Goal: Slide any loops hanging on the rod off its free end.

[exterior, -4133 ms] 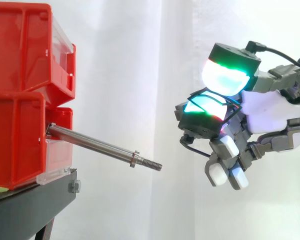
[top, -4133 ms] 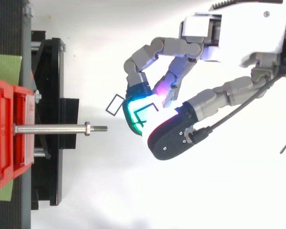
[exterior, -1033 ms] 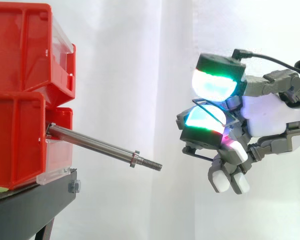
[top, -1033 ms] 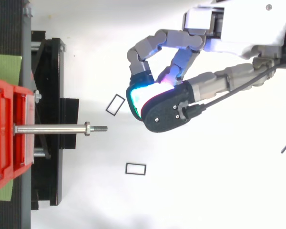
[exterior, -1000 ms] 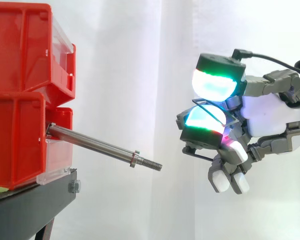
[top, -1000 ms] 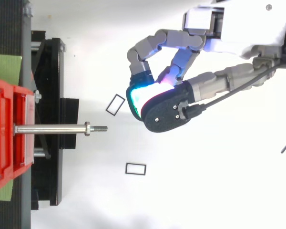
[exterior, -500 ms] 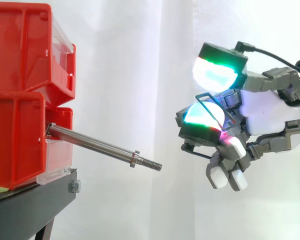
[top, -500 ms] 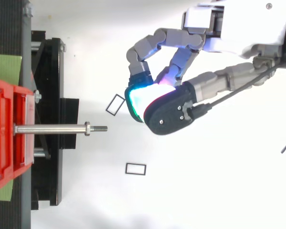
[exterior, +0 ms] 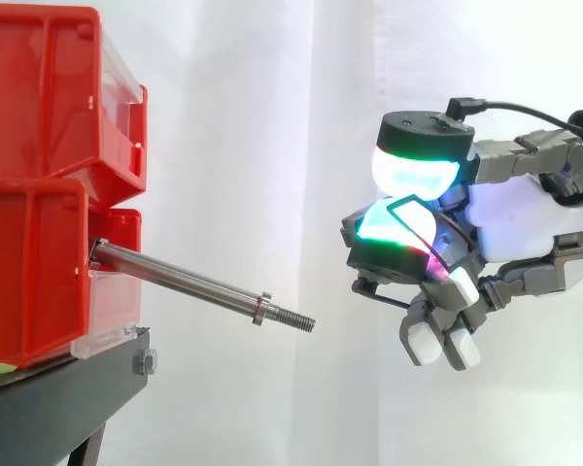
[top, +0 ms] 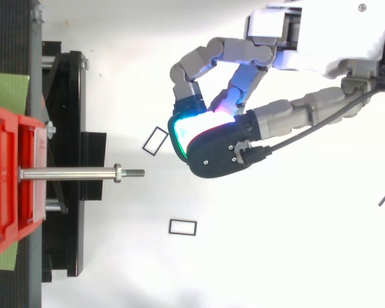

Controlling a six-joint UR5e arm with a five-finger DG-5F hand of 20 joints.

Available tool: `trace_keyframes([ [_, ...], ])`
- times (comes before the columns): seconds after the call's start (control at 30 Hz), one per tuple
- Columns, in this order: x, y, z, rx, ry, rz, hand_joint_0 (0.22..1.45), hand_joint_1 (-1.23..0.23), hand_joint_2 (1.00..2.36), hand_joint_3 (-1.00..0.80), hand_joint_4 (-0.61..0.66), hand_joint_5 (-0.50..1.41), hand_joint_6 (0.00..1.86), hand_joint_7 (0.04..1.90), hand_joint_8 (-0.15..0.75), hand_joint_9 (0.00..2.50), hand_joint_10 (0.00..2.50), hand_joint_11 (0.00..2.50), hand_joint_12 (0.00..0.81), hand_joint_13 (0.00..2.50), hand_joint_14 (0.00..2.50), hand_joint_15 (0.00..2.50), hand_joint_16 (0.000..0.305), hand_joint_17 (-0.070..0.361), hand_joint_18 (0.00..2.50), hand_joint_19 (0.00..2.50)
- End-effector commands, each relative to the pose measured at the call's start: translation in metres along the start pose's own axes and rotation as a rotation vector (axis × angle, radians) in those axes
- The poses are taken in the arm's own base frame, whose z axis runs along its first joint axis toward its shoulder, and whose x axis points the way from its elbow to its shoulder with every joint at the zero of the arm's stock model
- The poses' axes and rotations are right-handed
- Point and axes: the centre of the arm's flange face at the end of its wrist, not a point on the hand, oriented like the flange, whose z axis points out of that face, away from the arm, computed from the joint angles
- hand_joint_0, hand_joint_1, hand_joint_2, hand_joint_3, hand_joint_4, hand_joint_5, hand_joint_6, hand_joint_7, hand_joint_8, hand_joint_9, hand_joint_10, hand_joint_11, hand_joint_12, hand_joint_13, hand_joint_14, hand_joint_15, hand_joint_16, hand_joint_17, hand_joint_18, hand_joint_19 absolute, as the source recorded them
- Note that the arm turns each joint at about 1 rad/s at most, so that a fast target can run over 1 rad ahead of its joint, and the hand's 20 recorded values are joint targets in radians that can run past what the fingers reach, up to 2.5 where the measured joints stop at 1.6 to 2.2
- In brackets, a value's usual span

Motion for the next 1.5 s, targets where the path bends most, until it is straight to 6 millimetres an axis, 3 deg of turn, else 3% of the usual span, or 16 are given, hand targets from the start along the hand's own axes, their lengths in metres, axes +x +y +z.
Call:
trace_keyframes([
  [0.0, 0.0, 0.0, 0.0, 0.0, -0.001, 0.0, 0.56, -0.64, 1.03, -0.01, 0.23, -0.18, 0.84, 1.44, 0.364, 1.09, 0.02, 0.64, 0.399, 0.92, 0.01, 0.33, 0.067, 0.15, 0.86, 0.66],
  [0.33, 0.001, -0.001, 0.001, 0.002, -0.001, 0.0, 0.55, -0.62, 1.03, 0.03, 0.22, -0.17, 0.85, 1.45, 0.373, 1.12, 0.02, 0.65, 0.403, 0.93, 0.01, 0.33, 0.067, 0.15, 0.87, 0.67],
  [0.57, 0.005, 0.0, -0.001, 0.015, 0.005, 0.053, 0.55, -0.62, 1.02, 0.11, 0.22, -0.14, 0.85, 1.47, 0.423, 1.22, 0.02, 0.64, 0.45, 0.99, 0.01, 0.31, 0.077, 0.173, 0.98, 0.65],
  [0.93, 0.015, -0.003, -0.005, 0.069, 0.01, 0.37, 0.55, -0.62, 1.02, 0.1, 0.21, -0.14, 0.85, 1.47, 0.435, 1.22, 0.02, 0.63, 0.458, 1.01, 0.01, 0.31, 0.079, 0.177, 1.0, 0.64],
  [1.13, 0.018, -0.003, -0.006, 0.083, 0.014, 0.402, 0.53, -0.59, 1.03, 0.0, 0.25, -0.16, 0.83, 1.47, 0.387, 1.17, 0.02, 0.66, 0.421, 0.96, 0.01, 0.34, 0.069, 0.155, 0.91, 0.68],
  [1.47, 0.021, -0.003, -0.006, 0.086, 0.012, 0.4, 0.53, -0.54, 1.01, -0.34, 0.26, -0.15, 0.79, 1.36, 0.386, 1.17, 0.02, 0.65, 0.425, 0.96, 0.01, 0.33, 0.07, 0.158, 0.91, 0.68],
])
